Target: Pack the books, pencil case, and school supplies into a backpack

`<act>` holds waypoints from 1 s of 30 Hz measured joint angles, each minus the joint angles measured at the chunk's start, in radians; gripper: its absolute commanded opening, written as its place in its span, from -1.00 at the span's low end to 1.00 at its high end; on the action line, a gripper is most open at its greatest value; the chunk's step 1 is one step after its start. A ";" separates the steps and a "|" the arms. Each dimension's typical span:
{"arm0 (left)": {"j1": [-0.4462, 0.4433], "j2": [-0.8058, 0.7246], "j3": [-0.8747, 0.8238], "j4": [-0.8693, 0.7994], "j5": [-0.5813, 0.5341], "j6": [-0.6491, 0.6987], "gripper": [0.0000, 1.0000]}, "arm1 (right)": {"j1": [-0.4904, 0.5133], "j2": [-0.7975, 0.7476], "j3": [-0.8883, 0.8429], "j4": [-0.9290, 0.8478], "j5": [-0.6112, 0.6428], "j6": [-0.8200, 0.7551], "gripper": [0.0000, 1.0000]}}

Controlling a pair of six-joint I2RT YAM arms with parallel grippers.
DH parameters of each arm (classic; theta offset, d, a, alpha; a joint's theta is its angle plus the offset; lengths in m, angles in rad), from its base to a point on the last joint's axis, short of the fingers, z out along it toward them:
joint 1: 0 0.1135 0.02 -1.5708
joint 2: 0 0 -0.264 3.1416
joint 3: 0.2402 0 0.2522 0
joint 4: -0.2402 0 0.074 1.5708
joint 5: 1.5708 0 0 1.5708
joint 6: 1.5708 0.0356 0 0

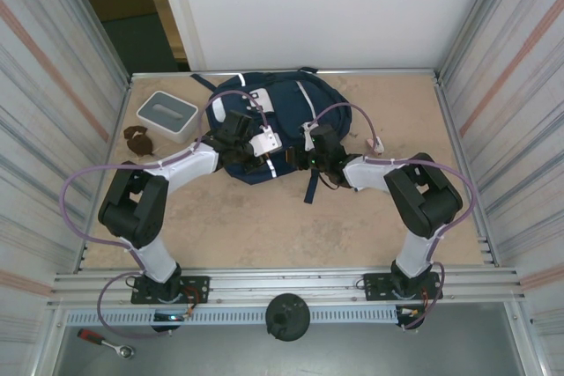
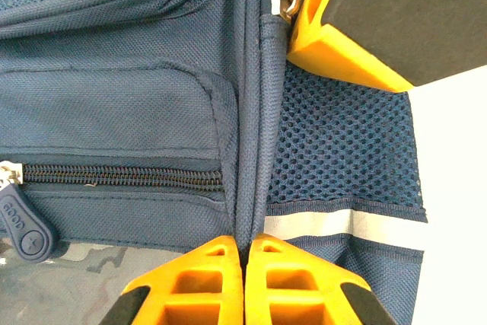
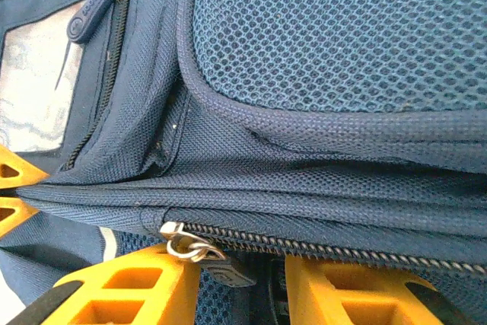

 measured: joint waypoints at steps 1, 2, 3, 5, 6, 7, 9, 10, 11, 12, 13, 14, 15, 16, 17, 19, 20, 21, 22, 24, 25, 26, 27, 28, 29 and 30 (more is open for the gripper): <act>0.000 0.000 0.000 0.000 0.000 0.000 -1.00 | 0.000 0.003 0.000 0.005 -0.003 -0.001 -0.36; 0.000 0.000 0.000 0.000 0.000 0.000 -1.00 | 0.000 0.005 0.000 0.010 -0.003 -0.002 -0.36; 0.000 0.000 0.000 0.000 0.000 0.000 -1.00 | 0.000 0.007 0.000 0.014 -0.005 -0.004 -0.36; 0.000 0.000 0.000 0.000 0.000 -0.001 -1.00 | 0.000 0.013 0.000 0.027 -0.010 -0.006 -0.36; 0.000 0.000 0.000 0.000 0.000 -0.002 -1.00 | 0.000 0.015 0.000 0.033 -0.011 -0.008 -0.37; 0.000 0.000 0.000 0.000 0.000 -0.004 -1.00 | 0.000 0.019 0.000 0.041 -0.014 -0.008 -0.38; 0.000 0.000 0.000 0.000 0.000 -0.007 -1.00 | 0.000 0.027 0.000 0.054 -0.023 -0.009 -0.40; 0.000 0.000 0.000 0.000 0.000 -0.007 -1.00 | 0.000 0.031 0.000 0.060 -0.027 -0.009 -0.42; 0.000 0.000 0.000 0.000 0.000 -0.008 -1.00 | 0.000 0.033 0.000 0.066 -0.029 -0.010 -0.44; 0.000 0.000 0.000 0.000 0.000 -0.008 -1.00 | 0.000 0.035 0.000 0.070 -0.032 -0.013 -0.46; 0.000 0.000 0.000 0.000 0.000 -0.008 -1.00 | 0.000 0.037 0.000 0.075 -0.033 -0.016 -0.48; 0.000 0.000 0.000 0.000 0.000 -0.008 -1.00 | 0.000 0.039 0.000 0.079 -0.034 -0.019 -0.50; 0.000 0.000 0.000 0.000 0.000 -0.008 -1.00 | 0.000 0.040 0.000 0.084 -0.034 -0.026 -0.53; 0.000 0.000 0.000 0.000 0.000 -0.008 -1.00 | 0.000 0.040 0.000 0.086 -0.035 -0.031 -0.57; 0.000 0.000 0.000 0.000 0.000 -0.008 -1.00 | 0.000 0.040 0.000 0.086 -0.035 -0.034 -0.59; 0.000 0.000 0.000 0.000 0.000 -0.008 -1.00 | 0.000 0.040 -0.003 0.093 -0.035 -0.039 -0.67; 0.000 0.000 0.000 0.000 0.000 -0.008 -1.00 | 0.000 0.040 -0.006 0.096 -0.034 -0.042 -0.71; 0.000 0.000 0.000 0.000 0.000 -0.008 -1.00 | 0.000 0.040 -0.013 0.107 -0.032 -0.044 -0.76; 0.000 0.000 0.000 0.000 0.000 -0.008 -1.00 | 0.000 0.039 -0.020 0.115 -0.031 -0.048 -0.81; 0.000 0.000 -0.001 0.000 0.000 -0.008 -1.00 | 0.000 0.035 -0.036 0.131 -0.027 -0.055 -0.88; 0.000 0.000 -0.002 0.001 0.000 -0.008 -1.00 | 0.000 0.032 -0.043 0.137 -0.027 -0.057 -0.91; 0.000 0.000 -0.005 0.005 0.001 -0.008 -1.00 | 0.000 0.029 -0.048 0.142 -0.026 -0.057 -0.94; 0.000 0.000 -0.006 0.007 0.001 -0.008 -1.00 | 0.000 0.024 -0.055 0.146 -0.024 -0.058 -0.95; 0.000 0.000 -0.006 0.007 0.002 -0.008 -1.00 | 0.000 0.018 -0.063 0.149 -0.022 -0.058 -0.97; 0.000 0.000 -0.006 0.007 0.003 -0.008 -1.00 | 0.000 0.011 -0.070 0.149 -0.018 -0.058 -0.99; 0.000 0.000 -0.006 0.007 0.003 -0.008 -1.00 | -0.001 0.004 -0.077 0.148 -0.009 -0.058 -1.00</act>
